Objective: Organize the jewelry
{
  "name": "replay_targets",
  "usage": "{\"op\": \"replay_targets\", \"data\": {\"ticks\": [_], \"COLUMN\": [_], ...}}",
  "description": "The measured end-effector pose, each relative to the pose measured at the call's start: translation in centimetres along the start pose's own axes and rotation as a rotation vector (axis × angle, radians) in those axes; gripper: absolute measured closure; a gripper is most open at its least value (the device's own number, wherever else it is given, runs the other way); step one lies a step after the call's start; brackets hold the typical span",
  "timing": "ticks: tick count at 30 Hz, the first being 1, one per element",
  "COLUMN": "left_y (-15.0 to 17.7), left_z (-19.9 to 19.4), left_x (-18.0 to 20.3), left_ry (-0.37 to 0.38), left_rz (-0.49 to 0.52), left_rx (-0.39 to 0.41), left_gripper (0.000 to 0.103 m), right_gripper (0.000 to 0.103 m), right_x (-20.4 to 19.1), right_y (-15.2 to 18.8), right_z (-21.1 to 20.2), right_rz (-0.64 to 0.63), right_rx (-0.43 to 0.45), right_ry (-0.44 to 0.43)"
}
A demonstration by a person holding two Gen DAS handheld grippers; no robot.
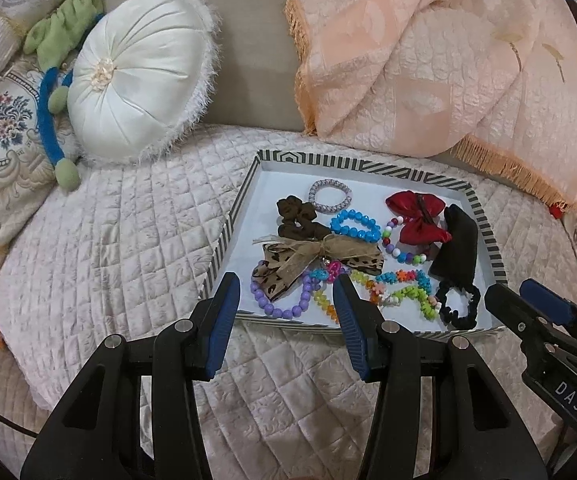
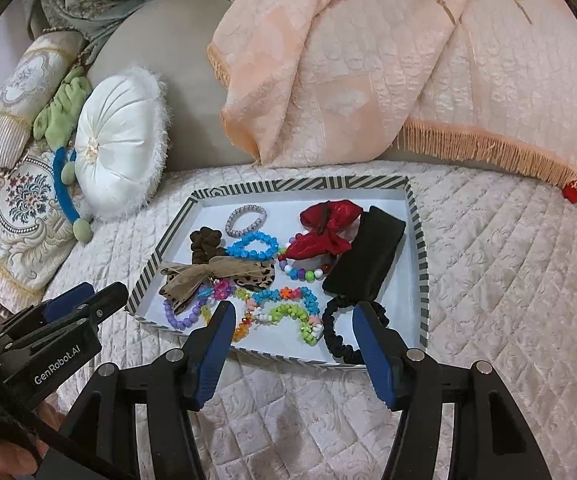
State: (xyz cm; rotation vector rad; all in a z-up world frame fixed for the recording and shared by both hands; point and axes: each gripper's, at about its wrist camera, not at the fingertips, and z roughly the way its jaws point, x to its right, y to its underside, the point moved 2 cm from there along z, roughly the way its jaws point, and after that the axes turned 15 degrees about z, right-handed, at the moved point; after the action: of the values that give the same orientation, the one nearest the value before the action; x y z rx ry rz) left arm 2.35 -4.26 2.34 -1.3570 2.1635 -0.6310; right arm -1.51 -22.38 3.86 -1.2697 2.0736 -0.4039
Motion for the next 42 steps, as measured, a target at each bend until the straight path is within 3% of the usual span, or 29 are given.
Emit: {"op": "replay_targets", "data": {"ticks": [20, 42], "left_y": [-0.4, -0.1], "left_z": [-2.5, -2.4], "left_x": [-0.5, -0.3], "left_ry": [-0.002, -0.019], "left_rz": [-0.017, 0.004], "left_rx": [0.051, 0.049], "left_gripper": [0.055, 0.055], "right_gripper": [0.044, 0.044], "right_x": [-1.7, -1.5], "right_y": [0.4, 0.5], "right_z": [-2.1, -1.4], "right_rz": [-0.061, -0.052], "right_rx": [0.054, 0.02], "right_ry": [0.014, 0.017]}}
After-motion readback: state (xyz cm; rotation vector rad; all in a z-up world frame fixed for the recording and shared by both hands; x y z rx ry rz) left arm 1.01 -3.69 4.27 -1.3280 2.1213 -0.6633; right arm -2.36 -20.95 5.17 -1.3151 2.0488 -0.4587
